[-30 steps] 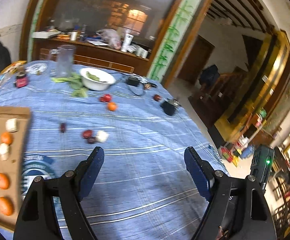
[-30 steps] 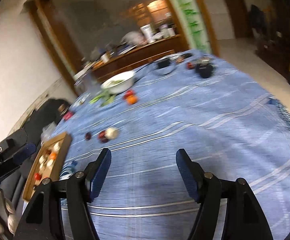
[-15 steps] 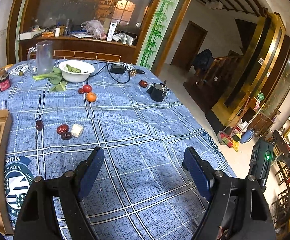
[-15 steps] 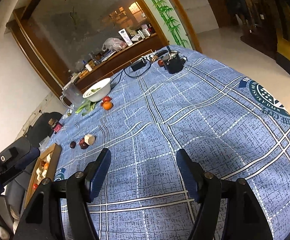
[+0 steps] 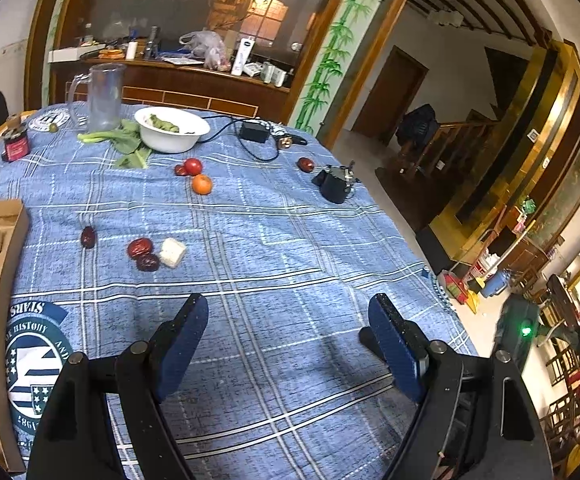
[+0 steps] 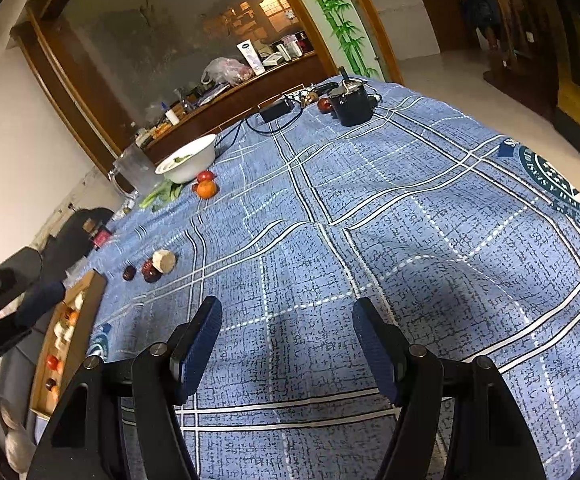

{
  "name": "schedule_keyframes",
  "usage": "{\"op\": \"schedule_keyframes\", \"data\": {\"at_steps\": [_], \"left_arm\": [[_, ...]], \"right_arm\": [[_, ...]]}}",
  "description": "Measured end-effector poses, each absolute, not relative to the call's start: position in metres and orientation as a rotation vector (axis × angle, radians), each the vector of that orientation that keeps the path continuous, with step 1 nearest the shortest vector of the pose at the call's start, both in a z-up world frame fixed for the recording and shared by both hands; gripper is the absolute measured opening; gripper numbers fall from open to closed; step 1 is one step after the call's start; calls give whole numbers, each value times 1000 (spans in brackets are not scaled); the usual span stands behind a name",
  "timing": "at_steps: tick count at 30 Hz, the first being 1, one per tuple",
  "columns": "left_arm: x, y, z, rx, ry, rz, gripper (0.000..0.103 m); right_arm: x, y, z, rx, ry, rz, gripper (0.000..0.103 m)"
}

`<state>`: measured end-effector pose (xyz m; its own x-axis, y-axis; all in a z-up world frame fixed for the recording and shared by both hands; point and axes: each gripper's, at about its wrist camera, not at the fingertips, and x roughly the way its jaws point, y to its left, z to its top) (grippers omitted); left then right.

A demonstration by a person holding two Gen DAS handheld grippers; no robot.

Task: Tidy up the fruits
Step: 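Move both tools back over the table toward the remaining items, then grasp a white cube with the right tool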

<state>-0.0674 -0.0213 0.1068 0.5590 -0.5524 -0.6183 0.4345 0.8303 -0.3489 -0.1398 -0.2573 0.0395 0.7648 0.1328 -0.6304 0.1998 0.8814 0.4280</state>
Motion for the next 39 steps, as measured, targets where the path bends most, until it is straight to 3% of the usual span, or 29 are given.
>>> {"op": "schedule_keyframes", "data": {"at_steps": [9, 15, 28, 29, 31, 39], "left_arm": [[-79, 61, 126, -187, 696, -375, 81], [-67, 108, 100, -281, 767, -264, 81], [-31, 122, 90, -322, 801, -266, 81], [-18, 119, 87, -325, 822, -281, 81], [11, 117, 76, -374, 890, -311, 81], [78, 107, 51, -366, 988, -252, 75]], "right_arm": [[-133, -231, 44, 379, 699, -12, 74], [-133, -217, 45, 307, 722, -6, 77], [-43, -162, 69, 206, 803, 208, 76], [-26, -153, 64, 193, 819, 218, 74], [-1, -141, 56, 210, 859, 245, 52], [45, -116, 28, 212, 903, 253, 51]]}}
